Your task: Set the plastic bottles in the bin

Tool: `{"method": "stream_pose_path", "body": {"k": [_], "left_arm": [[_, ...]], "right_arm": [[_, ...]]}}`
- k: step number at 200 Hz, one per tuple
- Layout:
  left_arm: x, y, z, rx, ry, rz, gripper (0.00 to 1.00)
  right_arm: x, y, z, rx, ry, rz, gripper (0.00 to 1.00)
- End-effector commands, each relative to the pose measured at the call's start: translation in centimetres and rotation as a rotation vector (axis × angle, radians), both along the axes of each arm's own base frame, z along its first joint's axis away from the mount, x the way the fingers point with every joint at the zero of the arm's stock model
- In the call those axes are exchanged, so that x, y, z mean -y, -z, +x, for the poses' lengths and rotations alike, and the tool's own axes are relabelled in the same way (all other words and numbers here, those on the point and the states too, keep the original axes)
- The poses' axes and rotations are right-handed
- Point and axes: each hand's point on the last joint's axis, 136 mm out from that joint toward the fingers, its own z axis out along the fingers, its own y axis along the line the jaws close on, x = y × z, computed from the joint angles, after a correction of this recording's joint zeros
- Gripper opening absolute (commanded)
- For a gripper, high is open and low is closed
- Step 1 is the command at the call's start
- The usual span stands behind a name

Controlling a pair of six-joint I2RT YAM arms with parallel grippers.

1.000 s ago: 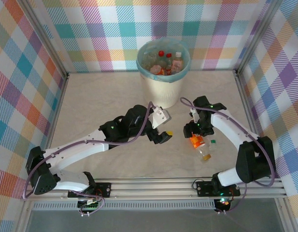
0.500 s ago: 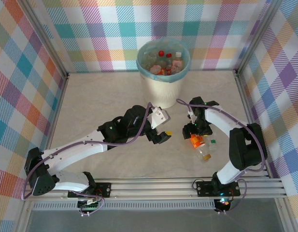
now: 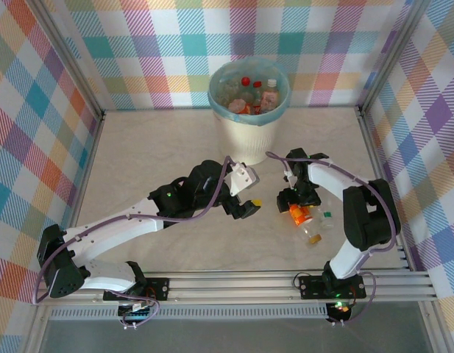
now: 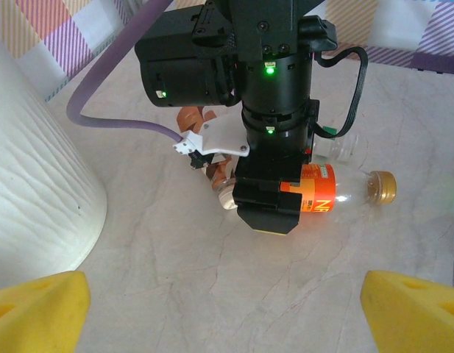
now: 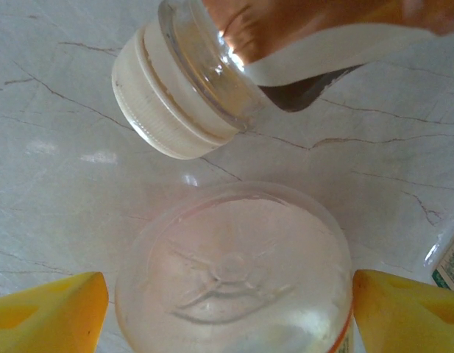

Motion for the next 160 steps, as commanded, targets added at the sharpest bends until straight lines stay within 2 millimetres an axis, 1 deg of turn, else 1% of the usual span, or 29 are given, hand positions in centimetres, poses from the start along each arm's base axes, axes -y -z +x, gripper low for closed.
{"method": "stream_pose_path", "body": {"k": [1,78,107,160], "left_arm": [[-0.08,-0.79,-0.29,0.021,0.005,-0.015,0.95],[0.07,-0.87,-0.15,0.022,0.004,-0.009,0.95],[-0.04,-0.81,-0.14,0.022,0.001,-0.006,0.95],[0.02,-0.94,-0.1,0.029,0.003,-0.007,0.95]], "right_arm": [[-0.23,0.29,0.26,-0.011,-0.02,0.013,0.86],[-0.43,0.53,0.38,-0.017,-0.029,0.023,0.83],[-0.71,0.39,0.52,-0.017,-0.031,0.034,0.8],[-1.03,-0.4,0.72,-0.007,-0.028,0.054,0.71]]}}
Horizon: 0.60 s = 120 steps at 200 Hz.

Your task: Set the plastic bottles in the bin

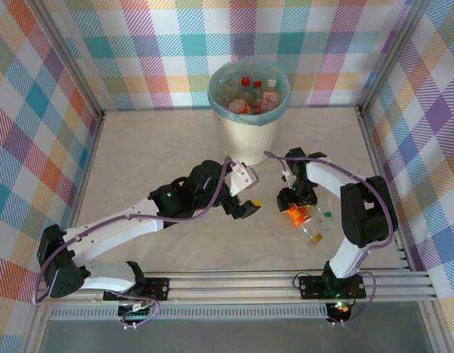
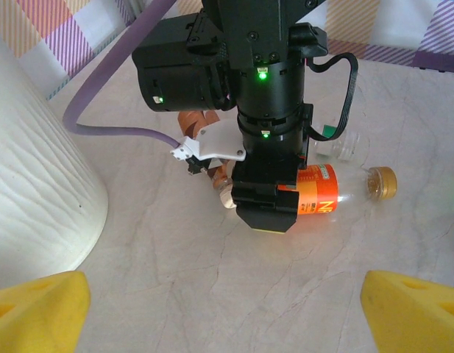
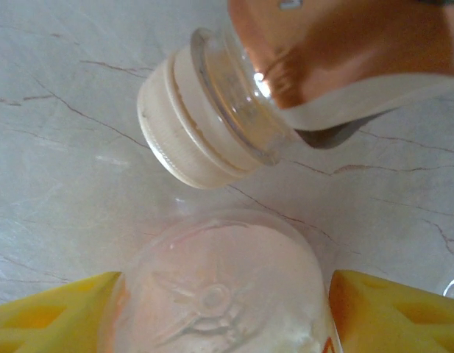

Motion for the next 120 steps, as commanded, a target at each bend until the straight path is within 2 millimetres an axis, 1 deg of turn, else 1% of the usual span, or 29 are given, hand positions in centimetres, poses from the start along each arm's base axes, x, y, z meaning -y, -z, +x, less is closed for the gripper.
{"method": "stream_pose_path", "body": {"k": [1,63,120], "left_arm": [[0.1,-1.0,-0.1,0.027,0.004,-0.011,0.95],[-0.2,-1.2,-0.3,0.029,0.001,-0.021,0.95],[-0.6,-1.3,-0.5,0.029,-0.004,-0.03,0.95]], "right_arm": [[-0.3,-0.7,0.2,0.0,-0.005,0.026,0.71],[-0.3,-1.5,0.1,0.012,-0.003,0.029,0.67],[-0.9,-2.3,0.1,0.024,0.001,0.067,0.62]]}}
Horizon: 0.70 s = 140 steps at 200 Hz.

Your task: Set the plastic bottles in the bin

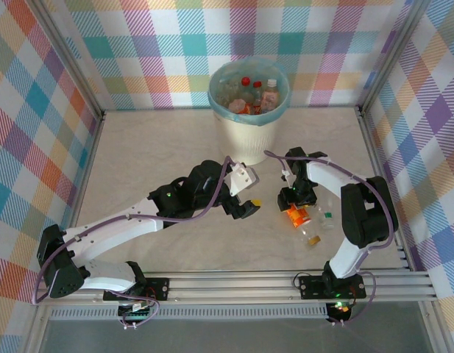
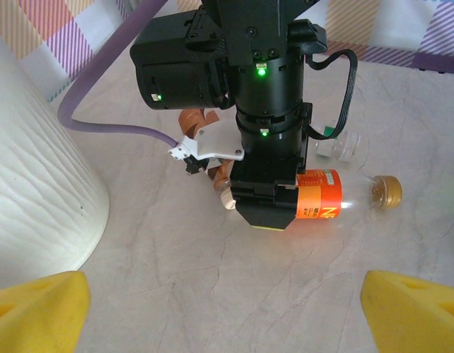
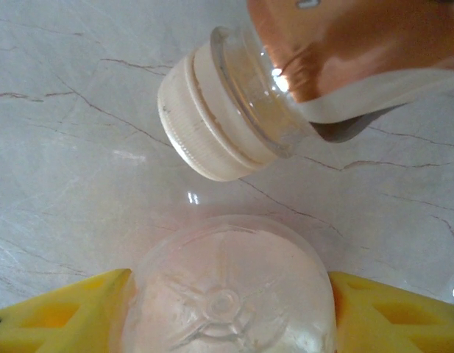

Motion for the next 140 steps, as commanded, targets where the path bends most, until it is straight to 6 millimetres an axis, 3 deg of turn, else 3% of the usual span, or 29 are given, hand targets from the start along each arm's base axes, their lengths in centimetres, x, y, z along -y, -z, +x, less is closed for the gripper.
{"method": "stream_pose_path", "body": {"k": [1,42,73,103,140], "left_arm": [[-0.5,-1.0,-0.4,0.024,-0.004,-0.023,0.95],[-0.8,-1.4,-0.5,0.028,-0.014,-0.039,0.95],[-1.2,-3.0,-0.8,0.037,-0.022,-0.096,0.95],[-2.2,-5.4,-0.9,0.051,-0.053,-0.175,0.96],[-3.2,-9.0,-0.9,0.015,-0.069,-0.328,0.99]], "right_arm": [[-0.6,-1.9,0.3,0.028,0.001,0.049,0.62],[-1.3,-3.7,0.4,0.078,0.007,0.102,0.57],[-2.5,-7.2,0.2,0.139,0.012,0.199,0.55],[-4.1,-13.5,0.5,0.281,0.004,0.341,0.53],[-6.7,-23.8,0.9,0.511,-0.028,0.586,0.5]]}}
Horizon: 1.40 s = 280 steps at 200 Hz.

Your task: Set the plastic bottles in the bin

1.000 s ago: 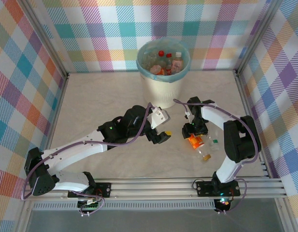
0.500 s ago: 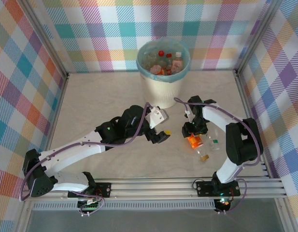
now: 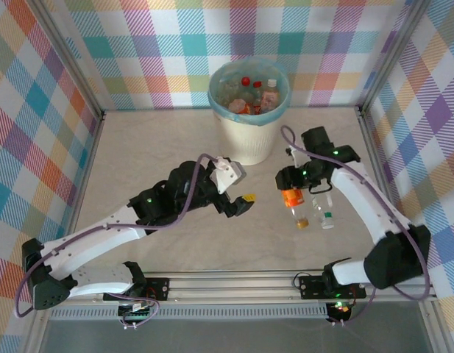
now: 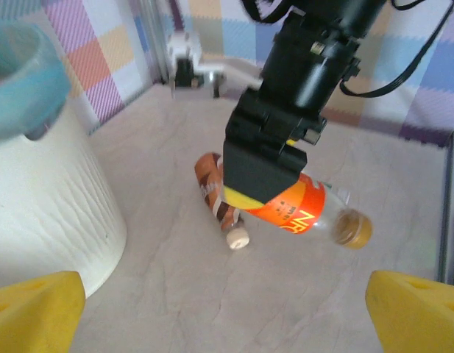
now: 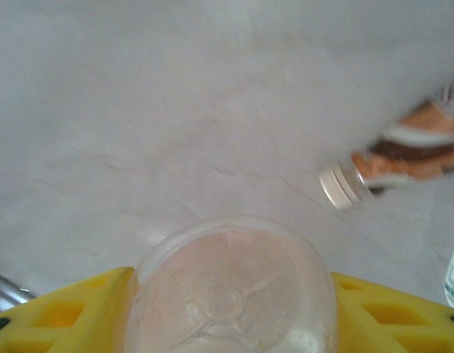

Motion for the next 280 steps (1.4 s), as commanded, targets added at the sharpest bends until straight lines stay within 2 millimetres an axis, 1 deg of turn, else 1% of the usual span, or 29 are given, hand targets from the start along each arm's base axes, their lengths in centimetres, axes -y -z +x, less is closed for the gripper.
{"method": "stream_pose_path", "body": {"k": [1,15,29,49,64,75,90,119,135,159,178,189,203,221,255,269,280], "left_arm": [[-0.6,-3.3,0.0,-0.017,-0.009,-0.149,1.0],[-0.6,-4.3,-0.3,-0.031,0.013,-0.192,1.0],[-0.5,-4.9,-0.7,-0.038,0.036,-0.214,1.0],[-0.7,-5.7,-1.0,-0.052,0.041,-0.254,1.0],[-0.7,-6.3,-1.4,-0.066,0.061,-0.291,1.0],[-0.3,-6.7,-1.9,-0.076,0.097,-0.307,1.0],[0.1,-7.1,-2.0,-0.088,0.114,-0.327,1.0],[0.5,-7.9,-1.9,-0.088,0.126,-0.359,1.0],[0.9,-8.1,-1.6,-0.091,0.125,-0.363,1.0],[1.8,-7.8,-1.2,-0.118,0.136,-0.345,0.92],[2.4,-7.6,-0.8,-0.131,0.134,-0.341,0.87],[2.6,-7.6,-0.7,-0.13,0.134,-0.34,0.85],[2.6,-7.7,-0.6,-0.123,0.133,-0.34,0.83],[2.2,-8.1,-0.5,-0.091,0.12,-0.348,0.77],[1.6,-8.3,0.6,-0.042,0.068,-0.329,0.63],[1.6,-8.3,1.0,-0.027,0.058,-0.315,0.54],[1.5,-8.3,1.3,-0.019,0.047,-0.308,0.41]], "right_arm": [[-2.2,-6.6,-0.6,0.108,-0.038,0.201,0.5],[-3.5,-10.4,-0.8,0.188,-0.076,0.314,0.49],[-4.5,-13.8,-1.0,0.259,-0.11,0.421,0.49],[-5.6,-17.7,-1.4,0.336,-0.16,0.536,0.49],[-6.4,-20.0,-1.8,0.362,-0.203,0.618,0.49],[-7.2,-21.6,-2.4,0.372,-0.253,0.687,0.49],[-8.0,-22.7,-3.0,0.369,-0.306,0.75,0.49],[-8.4,-23.4,-3.3,0.394,-0.323,0.765,0.49],[-8.8,-24.1,-3.6,0.391,-0.35,0.808,0.49],[-10.1,-24.9,-4.5,0.392,-0.404,0.859,0.49],[-11.0,-25.1,-5.3,0.395,-0.45,0.88,0.49],[-11.0,-25.0,-5.2,0.401,-0.441,0.872,0.49],[-10.7,-24.8,-4.6,0.425,-0.4,0.84,0.49],[-10.8,-25.3,-4.3,0.446,-0.404,0.838,0.49],[-12.0,-26.3,-4.1,0.394,-0.479,0.901,0.49],[-12.2,-26.5,-4.0,0.39,-0.495,0.914,0.49],[-12.3,-26.4,-3.8,0.395,-0.495,0.907,0.5]]}}
